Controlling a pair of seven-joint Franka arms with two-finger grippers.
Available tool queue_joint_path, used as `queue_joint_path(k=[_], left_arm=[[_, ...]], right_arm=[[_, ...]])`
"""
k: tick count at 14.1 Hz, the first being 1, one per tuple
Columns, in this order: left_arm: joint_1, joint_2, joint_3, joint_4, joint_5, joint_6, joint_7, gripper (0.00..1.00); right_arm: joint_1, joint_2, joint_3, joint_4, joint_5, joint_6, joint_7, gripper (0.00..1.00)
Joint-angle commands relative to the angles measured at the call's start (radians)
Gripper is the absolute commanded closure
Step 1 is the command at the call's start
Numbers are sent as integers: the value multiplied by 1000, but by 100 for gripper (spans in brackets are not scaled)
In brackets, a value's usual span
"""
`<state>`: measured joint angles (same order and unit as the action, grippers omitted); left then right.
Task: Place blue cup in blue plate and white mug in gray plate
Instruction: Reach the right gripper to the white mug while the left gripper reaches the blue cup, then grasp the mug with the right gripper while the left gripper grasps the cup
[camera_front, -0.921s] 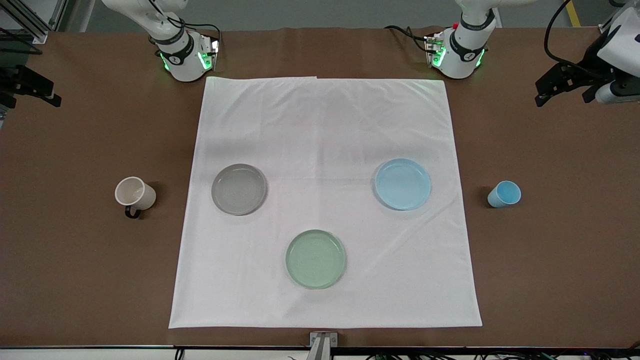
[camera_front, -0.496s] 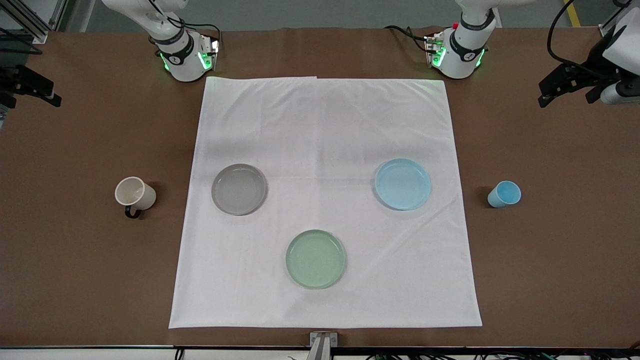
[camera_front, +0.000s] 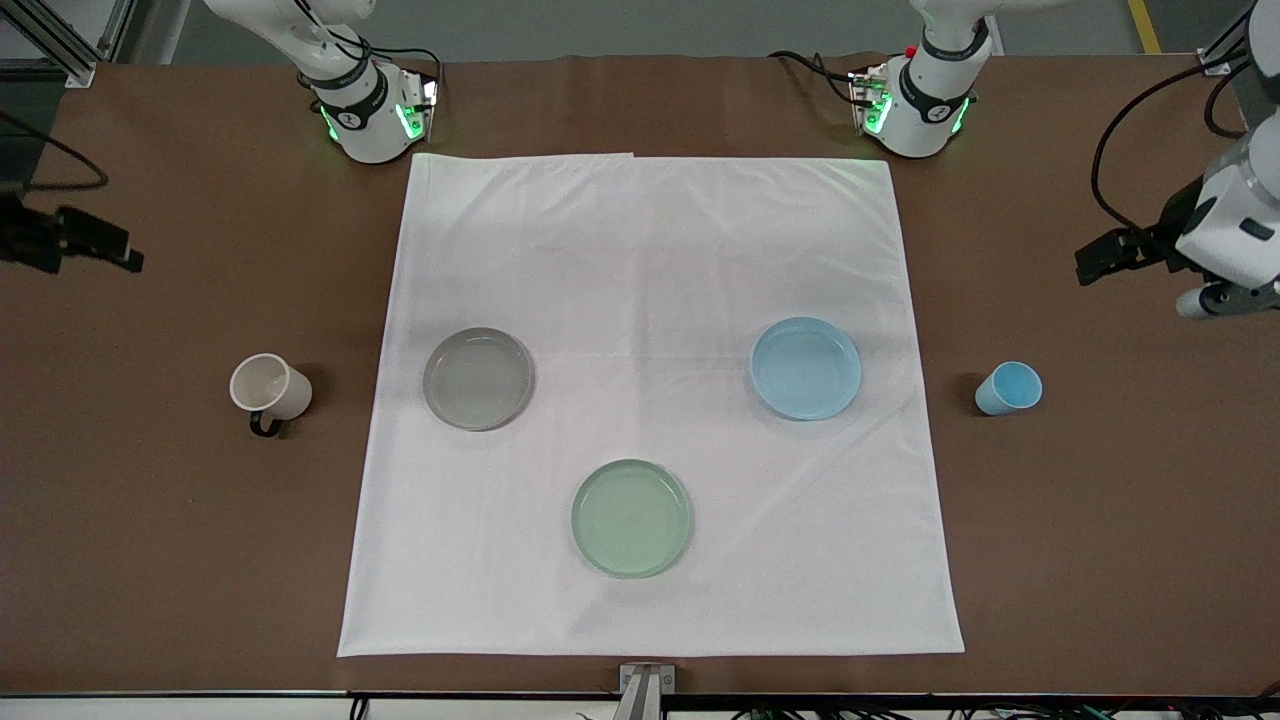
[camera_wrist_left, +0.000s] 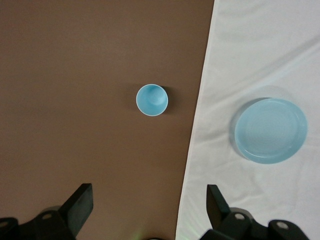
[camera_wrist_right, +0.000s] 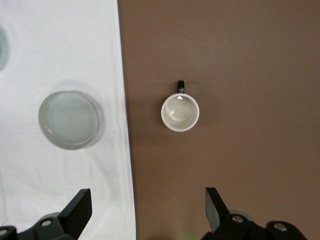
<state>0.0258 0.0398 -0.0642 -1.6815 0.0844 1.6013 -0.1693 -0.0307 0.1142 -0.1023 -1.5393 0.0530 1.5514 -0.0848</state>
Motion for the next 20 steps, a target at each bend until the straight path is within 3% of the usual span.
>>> queue_joint_path(k=[1,4,8,10,16,20], left_arm=[[68,32,-5,-93,5,115,20,0],[121,87,-5,-164,5,244,28,0],[146,111,-5,-291,6,432,28,0],[157,136,-5,-336,6,511,28,5],[158,225,-5,-438,6,767,28,19],[161,270,-5,-439,6,801,28,27]], right_arm=[[-40,133,4,18,15,123,-16,0],[-41,228,4,-47,13,281,-16,0],[-46,255,4,-304,22,634,-1,0],[-49,292,6,-363,33,737,0,0],[-46,363,9,-381,44,789,0,8],[-43,367,10,-397,44,786,0,30]])
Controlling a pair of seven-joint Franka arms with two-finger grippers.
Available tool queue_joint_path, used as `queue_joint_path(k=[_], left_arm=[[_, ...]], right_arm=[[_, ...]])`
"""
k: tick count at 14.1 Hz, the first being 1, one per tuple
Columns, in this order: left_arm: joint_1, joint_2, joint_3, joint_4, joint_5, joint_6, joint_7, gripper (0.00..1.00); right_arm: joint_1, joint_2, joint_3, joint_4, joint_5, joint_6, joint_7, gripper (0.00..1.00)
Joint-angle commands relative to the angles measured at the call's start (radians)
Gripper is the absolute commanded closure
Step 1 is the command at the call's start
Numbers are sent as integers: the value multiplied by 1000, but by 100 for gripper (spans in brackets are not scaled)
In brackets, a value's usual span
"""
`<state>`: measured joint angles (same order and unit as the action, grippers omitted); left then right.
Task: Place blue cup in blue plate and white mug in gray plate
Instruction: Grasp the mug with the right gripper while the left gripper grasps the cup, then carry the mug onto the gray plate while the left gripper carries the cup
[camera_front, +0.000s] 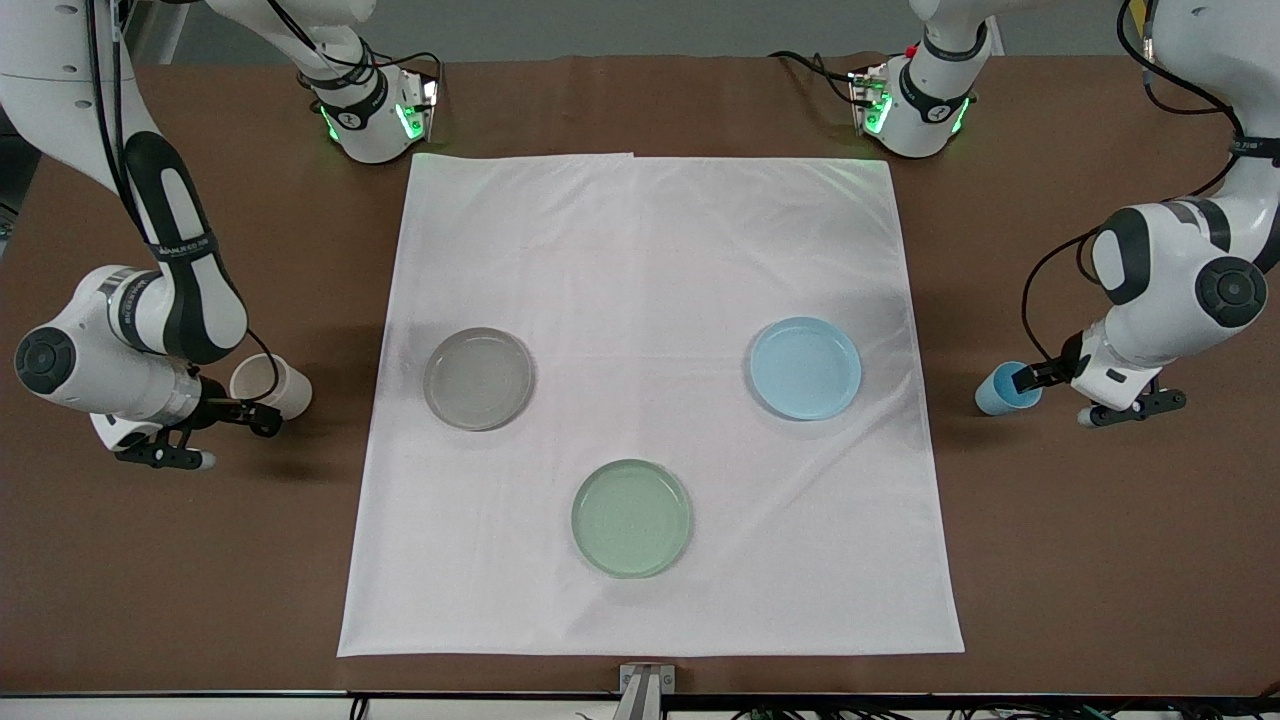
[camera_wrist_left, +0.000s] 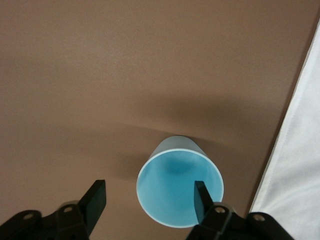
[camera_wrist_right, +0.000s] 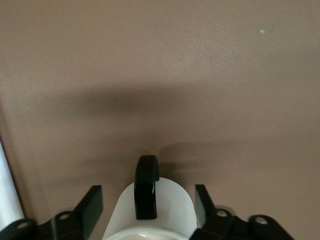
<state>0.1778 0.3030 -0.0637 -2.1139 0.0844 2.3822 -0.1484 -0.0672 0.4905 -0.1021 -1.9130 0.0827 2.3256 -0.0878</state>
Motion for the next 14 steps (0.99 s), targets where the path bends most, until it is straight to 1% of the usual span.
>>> queue_joint_path(k=[1,2,4,5,6,7,8,9,11,13,14], left_arm=[[21,14,-5,-6,6,20,7,29],[29,24,-5,-6,6,20,7,32],[29,38,-5,-4,8,22,7,41],[29,45,-5,-3,8,22,7,49],[29,47,-7,-3,8,22,7,63],[28,48,-8,-1,8,22,7,80],[28,50,-8,0,6,22,6,92],[28,51,-11,2,8,22,4,99],[16,38,-16,5,6,18,-11,100],[17,10,-65,6,5,5,-26,100],[17,-7,-93,6,5,-4,-64,100]], right_arm=[[-6,-9,10,-23,14,11,2,41],[-6,-9,10,-23,14,9,2,54],[-5,-9,10,-21,14,9,-4,85],[-3,-9,10,-18,14,9,-1,97],[3,-10,10,-15,14,8,3,100],[18,-16,12,-9,14,3,11,100],[33,-24,12,9,14,-20,51,100],[61,-32,12,41,14,-75,115,100],[137,-38,13,95,14,-175,257,100],[223,-44,15,89,23,-172,379,100],[257,-44,13,88,67,-169,396,100]])
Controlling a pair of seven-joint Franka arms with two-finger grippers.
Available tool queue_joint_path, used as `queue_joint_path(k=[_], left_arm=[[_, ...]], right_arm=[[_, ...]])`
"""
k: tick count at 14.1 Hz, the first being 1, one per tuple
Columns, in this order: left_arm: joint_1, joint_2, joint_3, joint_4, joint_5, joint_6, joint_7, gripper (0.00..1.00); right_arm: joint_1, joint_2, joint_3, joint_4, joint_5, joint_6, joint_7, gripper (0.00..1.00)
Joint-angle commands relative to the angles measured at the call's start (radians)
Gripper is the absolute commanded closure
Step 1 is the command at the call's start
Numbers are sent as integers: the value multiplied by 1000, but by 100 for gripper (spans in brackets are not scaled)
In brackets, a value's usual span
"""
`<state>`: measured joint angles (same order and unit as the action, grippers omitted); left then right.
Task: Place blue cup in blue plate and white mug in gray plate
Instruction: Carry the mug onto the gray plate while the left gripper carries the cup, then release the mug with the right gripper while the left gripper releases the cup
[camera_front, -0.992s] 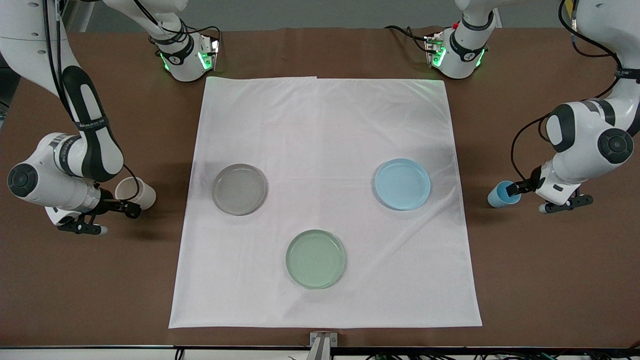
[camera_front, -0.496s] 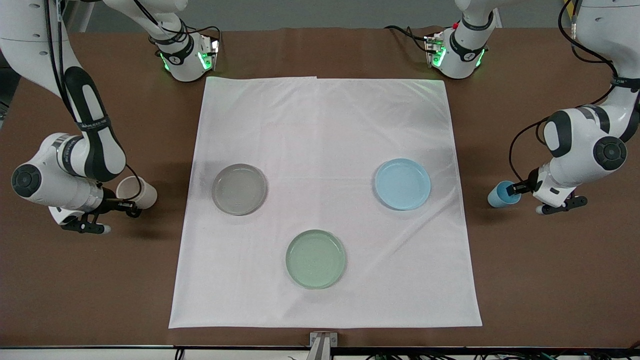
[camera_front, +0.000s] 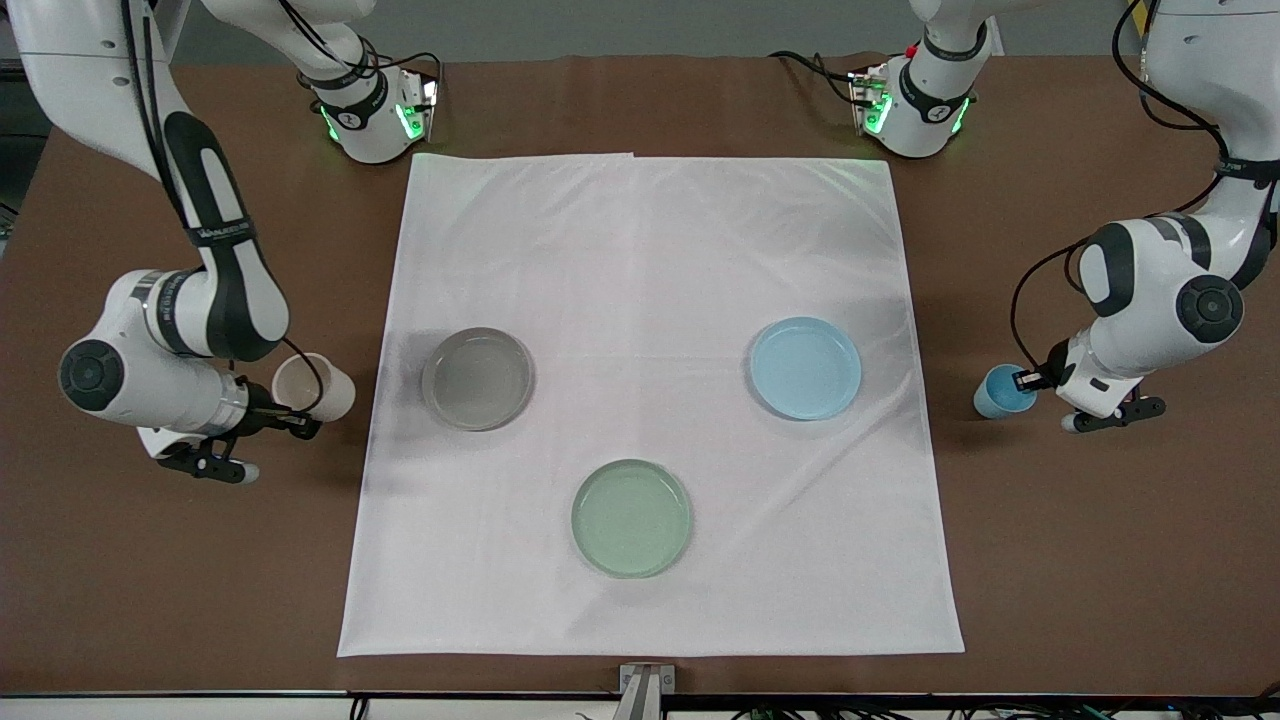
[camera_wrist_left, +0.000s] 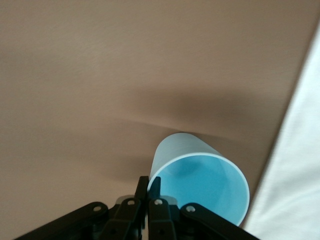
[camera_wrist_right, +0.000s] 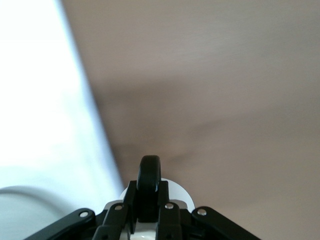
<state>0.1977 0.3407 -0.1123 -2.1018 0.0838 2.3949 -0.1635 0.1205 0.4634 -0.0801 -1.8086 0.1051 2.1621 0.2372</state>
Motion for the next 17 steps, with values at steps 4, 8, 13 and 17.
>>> queue_joint_path(k=[4,8,13,17], left_arm=[[-4,-62,-231,43,7,-123,-371,100],[-44,-11,-317,72,7,-126,-589,100],[-135,38,-316,72,13,-109,-711,97],[-149,69,-317,77,7,-95,-714,86]], right_arm=[[180,-20,-12,-55,150,50,190,100],[281,-19,-15,-104,147,133,309,100],[308,-14,-16,-138,140,165,313,98],[306,-12,-18,-129,134,163,313,0]])
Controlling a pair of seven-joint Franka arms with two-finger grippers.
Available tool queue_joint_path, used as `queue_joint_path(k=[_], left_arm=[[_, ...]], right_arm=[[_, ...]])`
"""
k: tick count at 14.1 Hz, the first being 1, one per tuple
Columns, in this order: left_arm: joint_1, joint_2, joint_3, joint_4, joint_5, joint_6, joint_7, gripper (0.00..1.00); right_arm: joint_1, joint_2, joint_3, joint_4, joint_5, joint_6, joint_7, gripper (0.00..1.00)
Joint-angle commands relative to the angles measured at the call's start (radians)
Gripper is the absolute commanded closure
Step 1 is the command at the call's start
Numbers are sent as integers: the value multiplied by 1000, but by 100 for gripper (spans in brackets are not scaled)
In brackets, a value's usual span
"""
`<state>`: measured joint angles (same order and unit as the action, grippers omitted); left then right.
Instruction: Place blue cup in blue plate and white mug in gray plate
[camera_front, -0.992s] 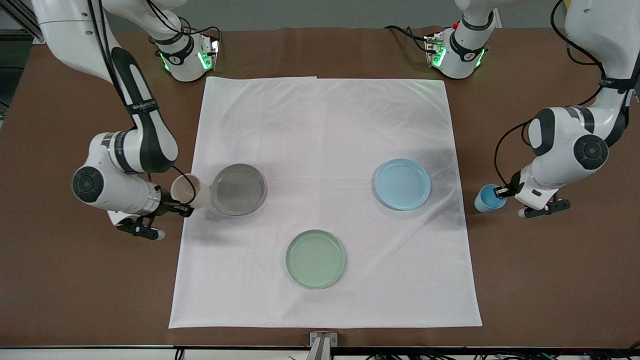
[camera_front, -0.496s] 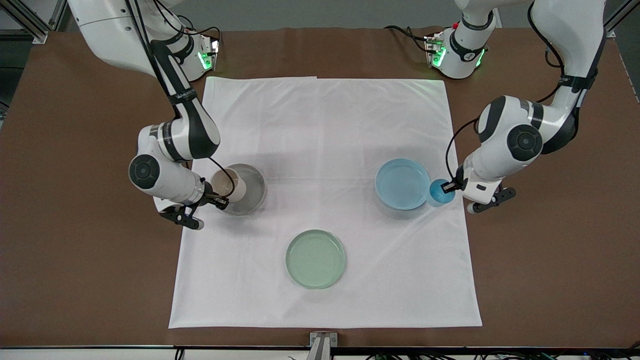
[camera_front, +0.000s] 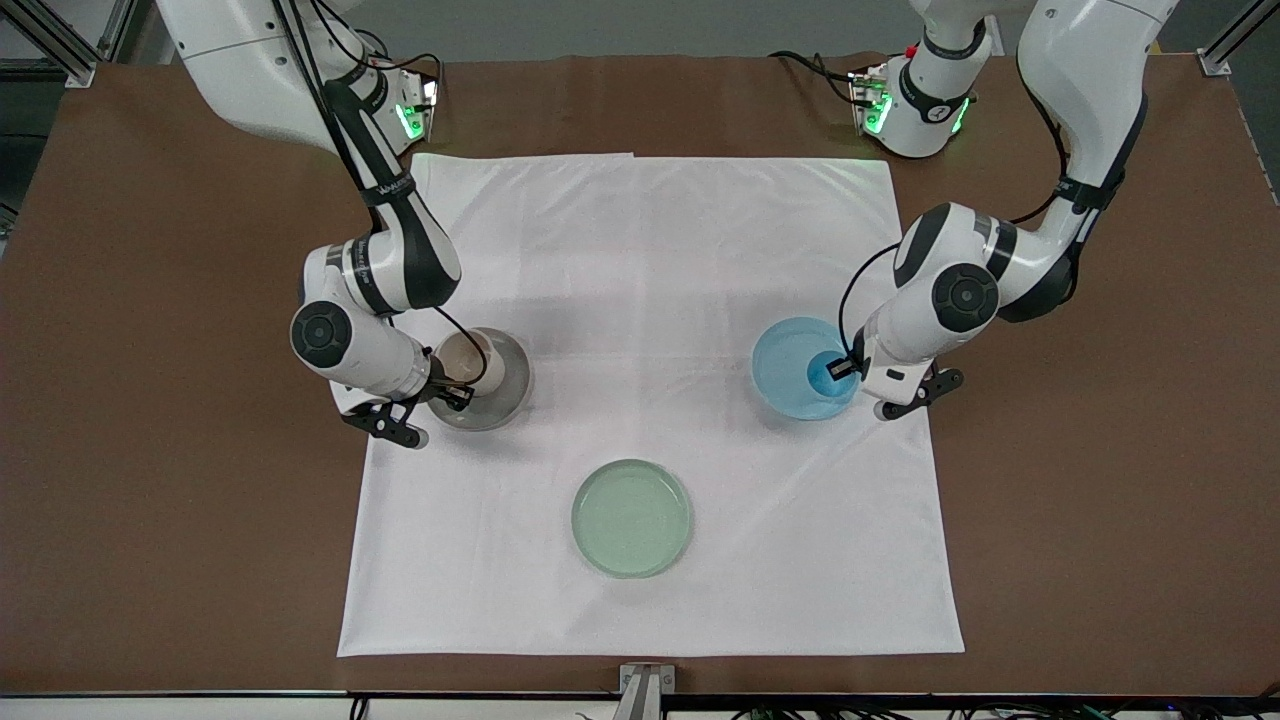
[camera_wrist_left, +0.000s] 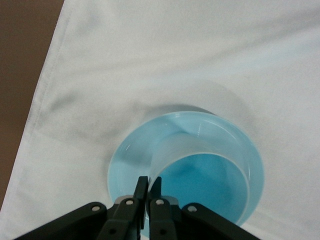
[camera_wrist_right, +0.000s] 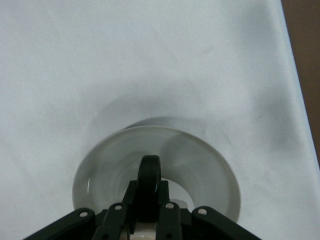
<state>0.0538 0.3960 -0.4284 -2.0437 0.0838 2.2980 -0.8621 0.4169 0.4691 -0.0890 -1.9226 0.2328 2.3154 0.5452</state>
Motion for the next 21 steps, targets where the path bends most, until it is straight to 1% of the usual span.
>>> queue_joint_path(k=[1,3,5,6,7,8,10,11,12,14,15,16,18,19,20,21], left_arm=[[-6,14,-1,19,7,1,-15,73],[-6,12,-1,19,8,0,-35,0],[0,-2,-1,31,14,-8,-15,0],[0,-14,-3,55,19,-21,14,0],[1,-25,-1,98,17,-49,52,0],[11,-26,0,168,19,-121,79,0],[12,-19,8,331,28,-291,151,0],[14,-19,10,394,63,-357,179,0],[14,-25,8,448,115,-414,192,0],[30,-61,8,520,203,-488,231,0],[59,-78,7,548,227,-499,274,0],[89,-104,5,565,225,-518,343,0],[139,-166,4,576,208,-574,466,0],[162,-210,0,576,197,-590,500,0],[170,-235,5,574,189,-610,530,0],[161,-268,37,573,157,-636,591,0]], right_arm=[[7,-18,-11,-10,6,10,4,0],[-7,-18,-15,29,6,-2,4,0],[-26,-24,-40,74,5,-26,-7,0],[-27,-26,-66,108,-7,-72,-17,0],[-29,-26,-92,159,-47,-141,-43,0],[-30,-26,-112,222,-102,-228,-83,0],[-38,-30,-161,318,-156,-371,-192,0],[-41,-36,-188,353,-159,-439,-265,0],[-50,-47,-230,390,-159,-503,-347,0],[-76,-53,-299,454,-159,-592,-506,0],[-85,-58,-333,480,-155,-623,-572,0],[-93,-58,-351,508,-150,-646,-599,0],[-116,-58,-354,589,-152,-746,-600,0],[-127,-58,-354,623,-152,-769,-602,0],[-141,-55,-353,629,-152,-765,-593,0],[-141,-53,-351,635,-136,-769,-590,0]])
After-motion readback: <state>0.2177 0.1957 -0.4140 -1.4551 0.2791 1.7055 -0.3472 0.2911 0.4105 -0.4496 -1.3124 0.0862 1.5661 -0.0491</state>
